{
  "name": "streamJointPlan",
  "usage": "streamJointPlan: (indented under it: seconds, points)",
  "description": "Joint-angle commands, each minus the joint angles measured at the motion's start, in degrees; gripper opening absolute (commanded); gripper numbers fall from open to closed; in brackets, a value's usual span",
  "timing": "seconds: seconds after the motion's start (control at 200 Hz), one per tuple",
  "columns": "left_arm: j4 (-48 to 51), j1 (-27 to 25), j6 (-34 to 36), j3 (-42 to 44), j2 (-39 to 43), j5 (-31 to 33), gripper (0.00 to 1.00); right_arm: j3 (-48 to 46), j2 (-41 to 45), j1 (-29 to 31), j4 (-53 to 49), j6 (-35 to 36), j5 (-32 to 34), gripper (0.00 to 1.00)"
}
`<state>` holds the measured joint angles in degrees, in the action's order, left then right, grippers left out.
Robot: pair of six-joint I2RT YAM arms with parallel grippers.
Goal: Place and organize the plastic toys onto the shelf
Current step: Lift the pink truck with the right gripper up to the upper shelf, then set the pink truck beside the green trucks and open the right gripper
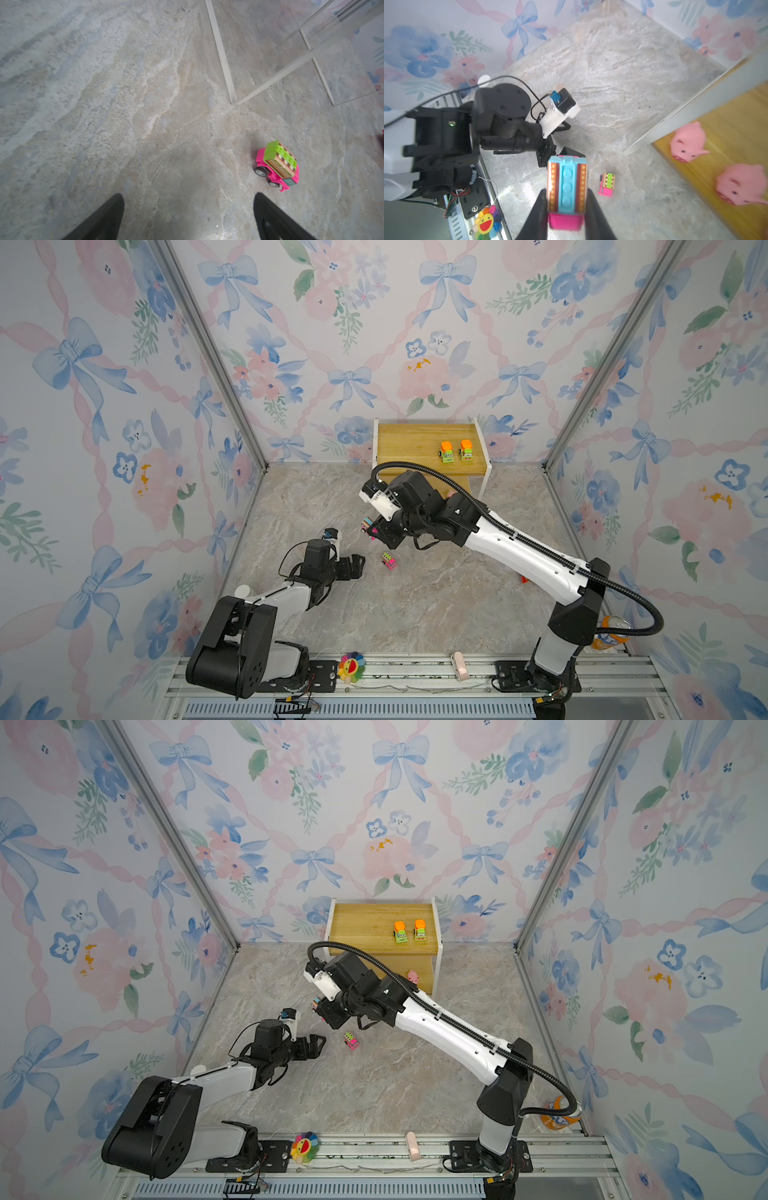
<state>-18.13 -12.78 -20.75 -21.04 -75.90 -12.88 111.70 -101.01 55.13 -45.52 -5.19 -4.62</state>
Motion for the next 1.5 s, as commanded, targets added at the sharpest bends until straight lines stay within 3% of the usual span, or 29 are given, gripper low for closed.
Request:
streamJointPlan:
  seconds: [0.0, 0.52, 0.92, 1.495]
  points:
    - [-0.5, -0.4, 0.8, 0.4, 0.0, -0.2, 0.98, 6.4, 1.6, -2.5, -10.1, -1.8, 4.9, 0.15]
    - [-0.5, -0.4, 1.0, 0.4, -0.1, -0.5, 0.98, 15.2, 2.7, -14.8, -4.1, -9.2, 19.9, 0.12]
    - [-0.5, -0.4, 0.9, 0.4, -0.1, -0.3, 0.98, 24.1, -6.7, -15.1, -5.0, -10.3, 24.7, 0.13]
    - [-0.6, -0.4, 0.9, 0.3, -0.3, -0.3, 0.98, 28.5, -11.8, -14.2, -8.0, -11.2, 28.0, 0.14]
